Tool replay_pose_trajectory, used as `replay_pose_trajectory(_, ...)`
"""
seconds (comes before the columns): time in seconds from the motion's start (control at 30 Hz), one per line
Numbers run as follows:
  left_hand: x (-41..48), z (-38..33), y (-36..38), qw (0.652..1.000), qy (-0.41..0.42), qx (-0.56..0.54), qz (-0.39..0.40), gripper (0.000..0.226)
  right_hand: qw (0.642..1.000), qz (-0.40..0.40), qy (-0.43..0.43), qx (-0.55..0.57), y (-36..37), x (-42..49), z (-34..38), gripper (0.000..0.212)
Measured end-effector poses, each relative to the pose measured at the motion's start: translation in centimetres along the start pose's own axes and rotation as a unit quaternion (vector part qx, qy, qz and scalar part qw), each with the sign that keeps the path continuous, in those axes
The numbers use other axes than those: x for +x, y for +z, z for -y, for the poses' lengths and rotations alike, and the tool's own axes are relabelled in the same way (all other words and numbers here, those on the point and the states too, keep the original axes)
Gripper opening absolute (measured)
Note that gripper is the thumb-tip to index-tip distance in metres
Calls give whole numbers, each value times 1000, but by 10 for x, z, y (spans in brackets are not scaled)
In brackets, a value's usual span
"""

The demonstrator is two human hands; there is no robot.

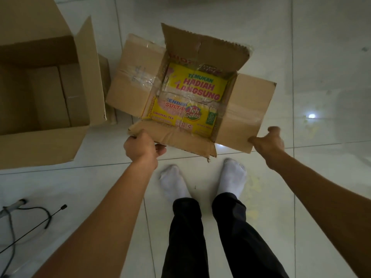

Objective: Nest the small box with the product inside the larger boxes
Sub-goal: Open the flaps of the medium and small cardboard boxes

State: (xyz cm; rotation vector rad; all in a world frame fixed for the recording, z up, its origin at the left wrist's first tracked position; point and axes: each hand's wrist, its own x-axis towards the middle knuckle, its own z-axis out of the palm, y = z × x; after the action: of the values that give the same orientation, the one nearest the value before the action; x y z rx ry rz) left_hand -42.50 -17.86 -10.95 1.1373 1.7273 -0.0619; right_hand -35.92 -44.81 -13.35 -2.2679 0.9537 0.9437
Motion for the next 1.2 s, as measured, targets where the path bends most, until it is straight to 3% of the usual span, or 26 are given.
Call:
replay_pose_trajectory(0.17, -7, 23, 5, 1000, -15, -20, -7, 24, 988, 102, 93, 75, 15, 13, -13, 64)
replay_pose_trajectory(0.4, -34, 56, 16, 991, -104, -85, 23, 14, 994, -27, 7, 104, -4, 35, 7, 35)
replay_pose_trajectory(0.57, -48, 63, 23, 992, -112, -8, 58, 9, 990, -101, -40, 92, -27, 45, 28, 23)
replay_pose_trajectory(0.87, -48, 53, 29, 998, -60, 7, 36, 8, 988, -110, -112, -9, -32, 31, 35, 21)
replay_pose_trajectory(1.2, -39, 50, 21, 999, -40, 2, 25, 4, 983, -109, -122, -85, -31, 21, 26, 18)
